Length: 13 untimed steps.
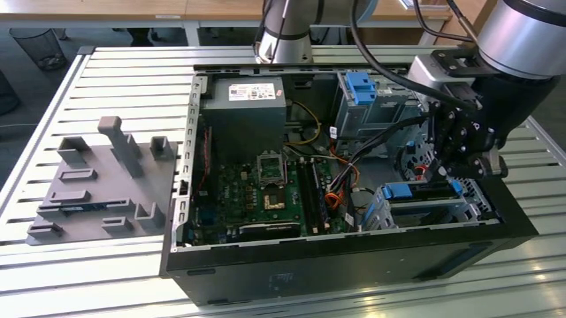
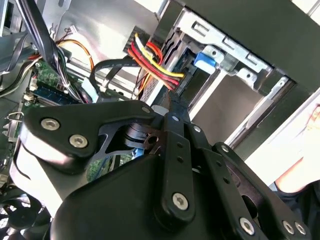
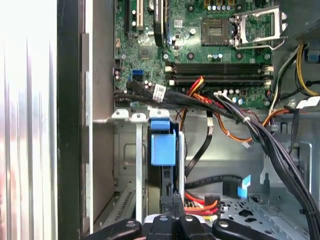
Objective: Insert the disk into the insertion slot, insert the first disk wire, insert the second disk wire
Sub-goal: 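Insert the second disk wire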
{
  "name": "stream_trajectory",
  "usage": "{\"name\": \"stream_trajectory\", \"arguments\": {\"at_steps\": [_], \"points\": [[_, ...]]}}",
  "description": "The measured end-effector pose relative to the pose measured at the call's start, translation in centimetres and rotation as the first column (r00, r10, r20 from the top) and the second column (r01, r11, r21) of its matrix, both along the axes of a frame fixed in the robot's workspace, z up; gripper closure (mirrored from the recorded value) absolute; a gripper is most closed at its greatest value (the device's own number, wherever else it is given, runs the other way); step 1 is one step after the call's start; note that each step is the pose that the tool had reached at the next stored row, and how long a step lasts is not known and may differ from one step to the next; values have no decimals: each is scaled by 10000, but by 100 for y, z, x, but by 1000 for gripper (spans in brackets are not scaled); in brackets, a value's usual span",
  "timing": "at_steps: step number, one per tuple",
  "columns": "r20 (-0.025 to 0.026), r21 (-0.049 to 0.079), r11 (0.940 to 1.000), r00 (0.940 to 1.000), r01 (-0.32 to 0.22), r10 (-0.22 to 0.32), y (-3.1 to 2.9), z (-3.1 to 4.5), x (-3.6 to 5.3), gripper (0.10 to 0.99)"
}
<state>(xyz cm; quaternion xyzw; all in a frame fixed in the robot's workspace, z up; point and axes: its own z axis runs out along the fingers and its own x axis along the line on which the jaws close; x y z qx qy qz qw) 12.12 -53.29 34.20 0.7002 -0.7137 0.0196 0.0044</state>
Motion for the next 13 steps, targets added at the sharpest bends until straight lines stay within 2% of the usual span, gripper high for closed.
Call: {"name": "stream_trajectory", "arguments": {"at_steps": [6,11,13], "points": [[2,1,10000,10000,-3,3,0,2,-30,980],[2,1,10000,10000,-1,1,9,111,-31,980],[1,5,10000,10000,-1,1,20,129,-33,980]]}}
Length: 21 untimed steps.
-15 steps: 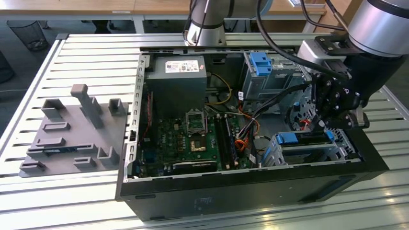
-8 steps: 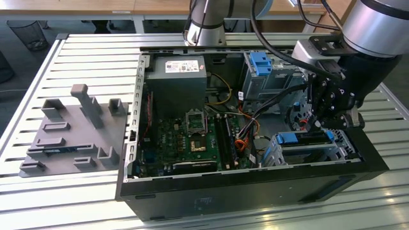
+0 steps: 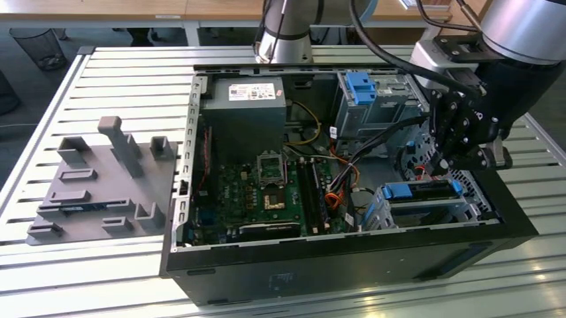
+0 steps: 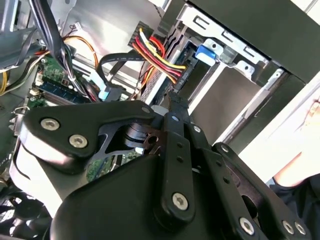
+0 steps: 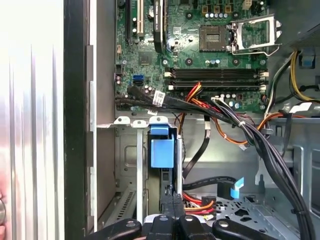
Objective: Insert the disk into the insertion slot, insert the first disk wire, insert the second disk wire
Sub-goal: 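Insert the second disk wire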
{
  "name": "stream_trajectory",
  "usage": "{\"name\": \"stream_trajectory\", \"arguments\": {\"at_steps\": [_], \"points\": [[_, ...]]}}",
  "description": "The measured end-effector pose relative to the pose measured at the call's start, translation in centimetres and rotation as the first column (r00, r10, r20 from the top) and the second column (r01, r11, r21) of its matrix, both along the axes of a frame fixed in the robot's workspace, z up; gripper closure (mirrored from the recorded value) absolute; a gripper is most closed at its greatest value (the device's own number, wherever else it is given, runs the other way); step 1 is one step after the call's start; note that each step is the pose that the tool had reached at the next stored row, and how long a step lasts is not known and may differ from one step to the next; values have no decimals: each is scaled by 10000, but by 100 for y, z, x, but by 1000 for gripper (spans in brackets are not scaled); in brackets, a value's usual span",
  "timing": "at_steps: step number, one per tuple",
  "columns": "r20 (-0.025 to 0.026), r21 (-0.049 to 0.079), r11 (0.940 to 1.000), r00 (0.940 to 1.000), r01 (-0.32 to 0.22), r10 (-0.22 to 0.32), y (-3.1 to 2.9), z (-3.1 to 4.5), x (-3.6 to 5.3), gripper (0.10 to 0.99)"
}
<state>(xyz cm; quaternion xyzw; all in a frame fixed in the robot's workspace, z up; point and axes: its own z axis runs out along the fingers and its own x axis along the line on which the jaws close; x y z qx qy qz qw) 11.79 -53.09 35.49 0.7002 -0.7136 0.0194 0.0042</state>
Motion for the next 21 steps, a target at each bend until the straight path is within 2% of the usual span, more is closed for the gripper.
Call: {"name": "stream_trajectory", "arguments": {"at_steps": [11,21], "points": [[0,-1,10000,10000,0,0,116,2,-163,980],[0,0,10000,10000,0,0,224,62,-180,980]]}}
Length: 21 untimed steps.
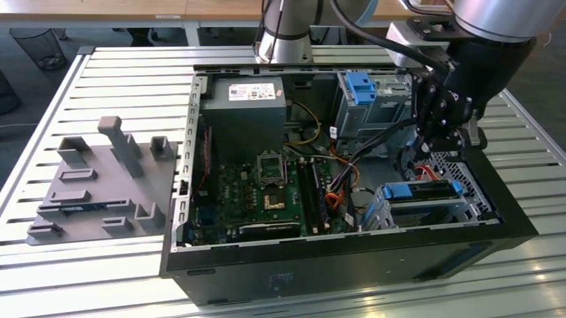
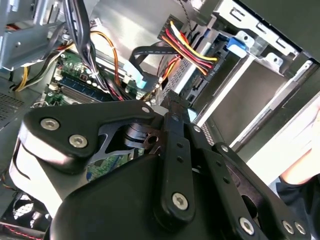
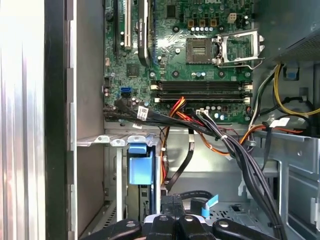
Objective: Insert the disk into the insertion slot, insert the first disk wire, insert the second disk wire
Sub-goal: 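Insert the second disk wire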
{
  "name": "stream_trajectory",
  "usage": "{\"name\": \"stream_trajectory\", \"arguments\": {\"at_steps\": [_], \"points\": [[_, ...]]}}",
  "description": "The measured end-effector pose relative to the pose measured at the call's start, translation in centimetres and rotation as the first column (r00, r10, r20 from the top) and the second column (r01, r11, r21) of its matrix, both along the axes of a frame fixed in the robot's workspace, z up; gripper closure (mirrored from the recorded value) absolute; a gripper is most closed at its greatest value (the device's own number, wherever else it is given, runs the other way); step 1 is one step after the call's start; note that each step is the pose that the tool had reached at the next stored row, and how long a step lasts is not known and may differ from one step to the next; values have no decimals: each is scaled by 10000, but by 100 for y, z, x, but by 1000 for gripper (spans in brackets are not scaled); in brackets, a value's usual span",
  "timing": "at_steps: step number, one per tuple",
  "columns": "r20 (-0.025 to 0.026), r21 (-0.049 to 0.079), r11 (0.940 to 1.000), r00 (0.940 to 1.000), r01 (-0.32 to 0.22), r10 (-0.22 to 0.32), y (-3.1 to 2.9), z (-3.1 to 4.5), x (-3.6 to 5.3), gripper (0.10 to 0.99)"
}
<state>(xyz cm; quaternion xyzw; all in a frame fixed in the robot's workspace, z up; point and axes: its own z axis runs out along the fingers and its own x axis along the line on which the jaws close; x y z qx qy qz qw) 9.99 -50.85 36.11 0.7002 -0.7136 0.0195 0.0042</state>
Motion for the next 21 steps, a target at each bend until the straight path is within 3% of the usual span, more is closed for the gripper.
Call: {"name": "stream_trajectory", "arguments": {"at_steps": [9,19,21], "points": [[-5,12,10000,10000,1,-1,102,9,-15,980],[-5,31,10000,10000,0,0,145,9,-31,980],[-5,33,10000,10000,1,-1,161,8,-35,914]]}}
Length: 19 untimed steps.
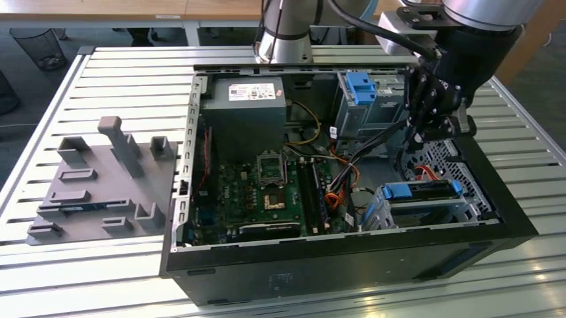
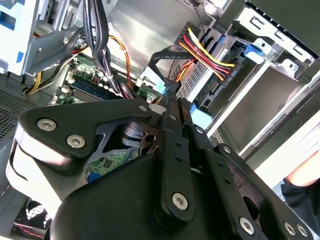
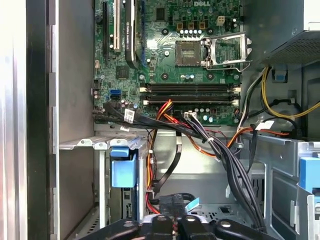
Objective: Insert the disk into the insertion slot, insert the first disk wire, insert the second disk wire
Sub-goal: 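Insert the second disk wire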
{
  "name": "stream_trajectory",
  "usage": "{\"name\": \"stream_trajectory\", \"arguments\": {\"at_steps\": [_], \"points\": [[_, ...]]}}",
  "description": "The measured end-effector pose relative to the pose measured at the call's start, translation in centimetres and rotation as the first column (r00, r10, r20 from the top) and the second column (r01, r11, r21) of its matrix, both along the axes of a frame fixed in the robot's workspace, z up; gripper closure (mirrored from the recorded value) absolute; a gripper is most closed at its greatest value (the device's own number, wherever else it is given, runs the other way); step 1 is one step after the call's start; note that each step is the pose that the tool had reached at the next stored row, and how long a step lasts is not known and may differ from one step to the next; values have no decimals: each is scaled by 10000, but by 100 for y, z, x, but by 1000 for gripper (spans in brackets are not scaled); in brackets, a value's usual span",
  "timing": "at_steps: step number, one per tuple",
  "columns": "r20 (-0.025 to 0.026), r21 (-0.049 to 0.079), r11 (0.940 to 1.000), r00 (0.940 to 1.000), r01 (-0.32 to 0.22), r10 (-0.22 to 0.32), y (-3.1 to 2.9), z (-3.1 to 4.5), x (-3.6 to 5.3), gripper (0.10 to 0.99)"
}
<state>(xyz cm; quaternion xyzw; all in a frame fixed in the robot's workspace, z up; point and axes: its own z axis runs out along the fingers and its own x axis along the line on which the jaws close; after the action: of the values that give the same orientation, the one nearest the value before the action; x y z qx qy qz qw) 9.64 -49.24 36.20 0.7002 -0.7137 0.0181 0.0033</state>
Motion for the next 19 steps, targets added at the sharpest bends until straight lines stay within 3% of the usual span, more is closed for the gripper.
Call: {"name": "stream_trajectory", "arguments": {"at_steps": [4,6,8,9,12,19], "points": [[0,-1,10000,10000,-2,2,36,1,-6,914],[0,-2,10000,10000,-2,2,60,1,-7,843],[0,-4,10000,10000,-1,1,80,-4,-7,843],[0,-7,10000,10000,0,0,88,-11,-7,780],[0,-32,10000,10000,3,-3,97,-41,-7,780],[1,-307,9995,10000,26,-26,99,-103,-7,780]]}}
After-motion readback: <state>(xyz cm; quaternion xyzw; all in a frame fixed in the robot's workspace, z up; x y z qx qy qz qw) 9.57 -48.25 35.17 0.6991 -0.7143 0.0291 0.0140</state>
